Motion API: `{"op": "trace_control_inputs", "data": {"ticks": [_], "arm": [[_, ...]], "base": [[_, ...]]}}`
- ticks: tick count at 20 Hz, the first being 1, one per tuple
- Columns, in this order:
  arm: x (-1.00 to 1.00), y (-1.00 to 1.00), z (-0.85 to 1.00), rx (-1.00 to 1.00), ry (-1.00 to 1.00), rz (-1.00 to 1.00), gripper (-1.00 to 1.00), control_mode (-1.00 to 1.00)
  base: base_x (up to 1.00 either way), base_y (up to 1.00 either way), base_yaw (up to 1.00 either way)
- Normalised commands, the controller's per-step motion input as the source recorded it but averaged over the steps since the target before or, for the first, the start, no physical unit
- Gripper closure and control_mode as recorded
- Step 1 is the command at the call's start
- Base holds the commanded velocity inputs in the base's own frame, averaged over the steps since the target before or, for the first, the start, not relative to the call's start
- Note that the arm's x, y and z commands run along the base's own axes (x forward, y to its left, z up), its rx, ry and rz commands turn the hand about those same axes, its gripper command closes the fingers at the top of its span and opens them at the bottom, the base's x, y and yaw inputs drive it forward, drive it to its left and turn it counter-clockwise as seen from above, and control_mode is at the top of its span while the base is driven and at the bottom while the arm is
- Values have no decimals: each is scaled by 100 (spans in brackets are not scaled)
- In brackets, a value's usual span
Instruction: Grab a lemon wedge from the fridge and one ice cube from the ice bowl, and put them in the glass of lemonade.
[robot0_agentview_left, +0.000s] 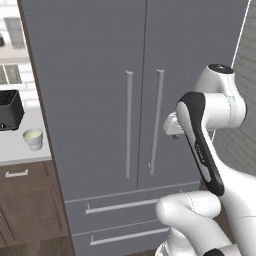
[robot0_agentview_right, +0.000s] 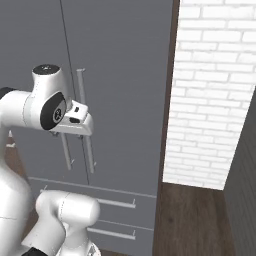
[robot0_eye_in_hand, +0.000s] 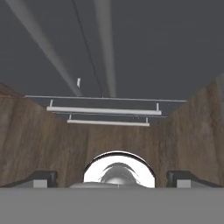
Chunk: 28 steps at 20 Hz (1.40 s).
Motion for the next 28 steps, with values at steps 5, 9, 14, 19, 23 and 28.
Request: {"op": "trace_control_inputs", "data": {"ticks": [5,9,14,19,23,28], "arm": [[0,0,0,0,0,0,-100,100],[0,0,0,0,0,0,-100,100],[0,0,0,0,0,0,-100,100],[0,0,0,0,0,0,-100,100],[0,0,0,0,0,0,-100,100],[0,0,0,0,0,0,-100,100]], "base": [[-3,45,-1],[0,35,-1],[-32,2,-1],[-36,4,-1],[-40,1,0],[-38,0,0]]}}
